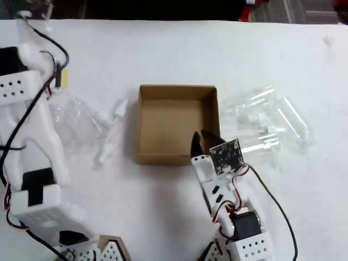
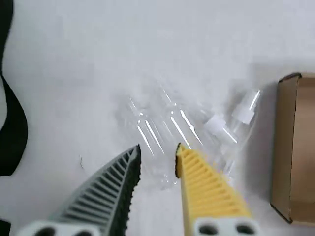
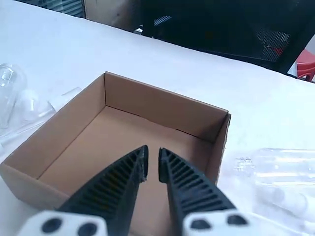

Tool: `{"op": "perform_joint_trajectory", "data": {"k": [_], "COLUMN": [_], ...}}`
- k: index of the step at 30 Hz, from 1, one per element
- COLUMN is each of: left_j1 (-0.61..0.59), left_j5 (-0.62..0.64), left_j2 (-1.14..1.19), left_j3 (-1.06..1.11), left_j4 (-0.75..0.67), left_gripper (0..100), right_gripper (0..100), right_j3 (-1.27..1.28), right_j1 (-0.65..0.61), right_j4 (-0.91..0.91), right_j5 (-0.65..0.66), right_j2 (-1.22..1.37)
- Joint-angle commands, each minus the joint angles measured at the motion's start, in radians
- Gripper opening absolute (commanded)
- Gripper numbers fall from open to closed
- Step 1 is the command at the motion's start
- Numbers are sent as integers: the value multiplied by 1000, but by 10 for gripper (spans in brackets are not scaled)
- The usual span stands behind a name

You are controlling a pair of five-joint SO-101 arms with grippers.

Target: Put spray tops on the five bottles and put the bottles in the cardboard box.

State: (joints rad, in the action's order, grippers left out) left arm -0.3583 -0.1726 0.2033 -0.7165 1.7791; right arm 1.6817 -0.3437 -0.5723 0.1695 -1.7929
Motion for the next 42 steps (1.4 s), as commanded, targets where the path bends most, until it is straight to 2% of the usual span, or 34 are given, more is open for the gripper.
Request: {"op": "perform_joint_trajectory", "data": {"k": [1,13,18,23,35,42], "left_j1": [-19,-24,-65,-104,-110,-143], "left_j5": [31,38,176,184,172,201], "left_j2": [22,242,254,262,263,265], "left_j3": [-160,-172,-204,-262,28,137], "left_j4": [2,-48,-64,-117,-371,-445], "left_gripper": [120,119,121,168,172,172], "right_gripper": [18,21,21,21,21,21], "right_j3": [8,8,8,8,8,8], "right_j1": [13,42,42,41,38,36], "right_j4": [27,41,41,41,39,38], "right_j5": [-9,-9,-9,-9,-9,-9], "right_j2": [-5,-4,-4,-4,-2,-2]}}
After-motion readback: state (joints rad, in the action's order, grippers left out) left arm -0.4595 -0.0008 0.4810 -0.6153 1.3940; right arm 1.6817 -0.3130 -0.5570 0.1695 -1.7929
